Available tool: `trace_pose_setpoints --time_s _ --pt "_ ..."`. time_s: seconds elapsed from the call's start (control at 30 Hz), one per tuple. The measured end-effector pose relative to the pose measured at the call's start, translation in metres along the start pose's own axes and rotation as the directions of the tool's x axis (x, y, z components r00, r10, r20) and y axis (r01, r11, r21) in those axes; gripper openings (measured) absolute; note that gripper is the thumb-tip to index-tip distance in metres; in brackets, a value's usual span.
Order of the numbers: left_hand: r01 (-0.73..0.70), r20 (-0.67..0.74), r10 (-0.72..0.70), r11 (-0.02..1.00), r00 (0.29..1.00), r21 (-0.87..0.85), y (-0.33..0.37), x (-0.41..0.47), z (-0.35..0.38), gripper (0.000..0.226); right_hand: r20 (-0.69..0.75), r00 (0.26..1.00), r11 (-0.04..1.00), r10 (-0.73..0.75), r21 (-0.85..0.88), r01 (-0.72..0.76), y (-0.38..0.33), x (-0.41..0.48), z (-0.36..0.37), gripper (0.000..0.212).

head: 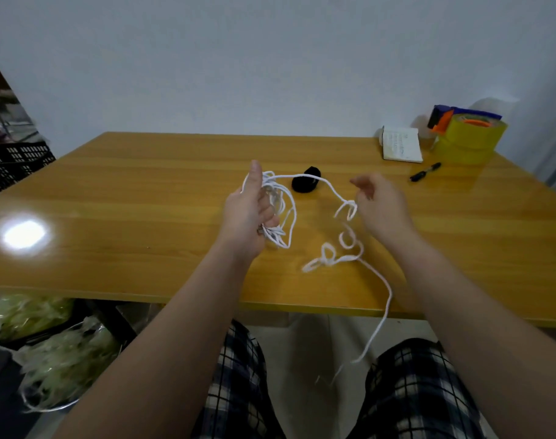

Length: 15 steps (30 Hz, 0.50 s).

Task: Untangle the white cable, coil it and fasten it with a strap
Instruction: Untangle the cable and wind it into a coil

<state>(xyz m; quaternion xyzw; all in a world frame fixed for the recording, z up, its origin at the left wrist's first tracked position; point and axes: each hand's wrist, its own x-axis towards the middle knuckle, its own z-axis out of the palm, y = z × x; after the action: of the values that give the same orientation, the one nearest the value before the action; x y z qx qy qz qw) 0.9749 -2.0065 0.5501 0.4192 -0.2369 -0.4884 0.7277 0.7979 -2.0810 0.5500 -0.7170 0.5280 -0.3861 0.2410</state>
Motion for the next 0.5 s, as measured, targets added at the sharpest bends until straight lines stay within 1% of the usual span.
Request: trace_pose_setpoints --time_s 0.03,0.07,0.1,0.13,0.17,0.2,0.23,0.3,0.37,0.43,0.47,0.5 --pt "-0.004 0.015 0.004 1.0 1.0 0.005 0.0 -0.002 0.003 0.039 0.012 0.996 0.981 -0.083 0.177 0.079 -0.01 -0.006 -0.002 0.024" --pt "-0.008 0.027 0.008 1.0 1.0 0.008 0.0 -0.004 0.005 0.039 0.094 0.985 0.941 -0.144 0.322 0.107 -0.021 -0.014 -0.003 0.021" --pt "-0.012 0.031 0.012 1.0 0.999 0.016 0.0 -0.006 0.008 0.04 0.227 0.955 0.918 -0.189 0.385 0.09 -0.029 -0.021 -0.003 0.021" --pt "-0.017 0.032 0.016 1.0 0.999 0.024 0.0 -0.008 0.01 0.04 0.359 0.908 0.92 -0.217 0.387 0.067 -0.034 -0.028 -0.001 0.021" --pt "-0.021 0.031 0.021 0.999 0.999 0.024 0.001 -0.01 0.012 0.041 0.453 0.862 0.934 -0.227 0.353 0.061 -0.035 -0.032 0.001 0.023" --pt "-0.027 0.026 0.027 1.0 0.999 0.013 0.001 -0.012 0.014 0.04 0.506 0.834 0.946 -0.22 0.319 0.056 -0.034 -0.035 0.003 0.029" --pt "-0.03 0.017 0.03 1.0 0.999 0.001 0.001 -0.013 0.014 0.04 0.533 0.821 0.949 -0.207 0.312 0.037 -0.032 -0.036 0.006 0.034" --pt "-0.028 0.005 0.028 1.0 1.0 -0.006 0.0 -0.014 0.013 0.041 0.55 0.821 0.919 -0.153 0.385 -0.087 -0.029 -0.039 0.012 0.034" --pt "-0.027 0.001 0.027 1.0 1.0 0.005 -0.002 -0.013 0.012 0.043 0.556 0.827 0.874 -0.088 0.442 -0.204 -0.029 -0.042 0.017 0.025" --pt "-0.027 -0.008 0.028 0.999 1.0 0.035 -0.004 -0.012 0.011 0.043 0.555 0.832 0.843 -0.014 0.454 -0.289 -0.03 -0.043 0.02 0.009" --pt "-0.032 -0.015 0.033 0.998 0.999 0.053 -0.003 -0.011 0.011 0.043 0.556 0.831 0.829 0.04 0.445 -0.338 -0.03 -0.043 0.02 0.005" --pt "-0.037 -0.021 0.038 0.997 0.999 0.069 -0.002 -0.01 0.01 0.042 0.546 0.833 0.827 0.092 0.424 -0.37 -0.029 -0.041 0.02 0.014"
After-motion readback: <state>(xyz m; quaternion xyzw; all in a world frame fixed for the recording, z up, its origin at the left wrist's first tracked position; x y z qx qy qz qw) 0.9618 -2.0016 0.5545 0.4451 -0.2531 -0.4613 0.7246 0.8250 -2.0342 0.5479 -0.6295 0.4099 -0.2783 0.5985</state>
